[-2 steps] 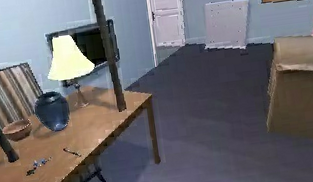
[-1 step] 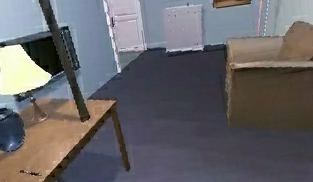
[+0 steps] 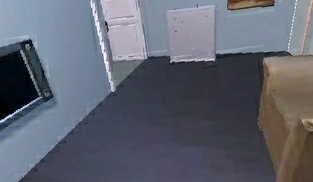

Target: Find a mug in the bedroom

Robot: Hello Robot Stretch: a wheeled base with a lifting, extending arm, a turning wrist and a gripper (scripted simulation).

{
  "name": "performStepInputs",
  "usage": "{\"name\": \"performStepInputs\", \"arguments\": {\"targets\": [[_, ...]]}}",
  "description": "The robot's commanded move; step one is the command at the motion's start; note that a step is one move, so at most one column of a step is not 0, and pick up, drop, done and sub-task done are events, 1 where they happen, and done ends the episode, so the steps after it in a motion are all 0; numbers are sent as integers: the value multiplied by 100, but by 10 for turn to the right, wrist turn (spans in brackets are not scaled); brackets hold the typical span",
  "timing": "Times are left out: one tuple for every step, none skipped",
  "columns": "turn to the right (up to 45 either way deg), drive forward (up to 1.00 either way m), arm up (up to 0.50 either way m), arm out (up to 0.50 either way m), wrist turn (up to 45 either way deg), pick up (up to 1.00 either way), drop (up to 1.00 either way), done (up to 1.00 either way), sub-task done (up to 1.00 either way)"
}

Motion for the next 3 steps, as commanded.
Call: {"name": "performStepInputs", "arguments": {"targets": [[60, 0, 0, 0, 0, 0, 0, 0, 0], [0, 55, 0, 0, 0, 0, 0, 0, 0], [-120, 0, 0, 0, 0, 0, 0, 0, 0]]}}
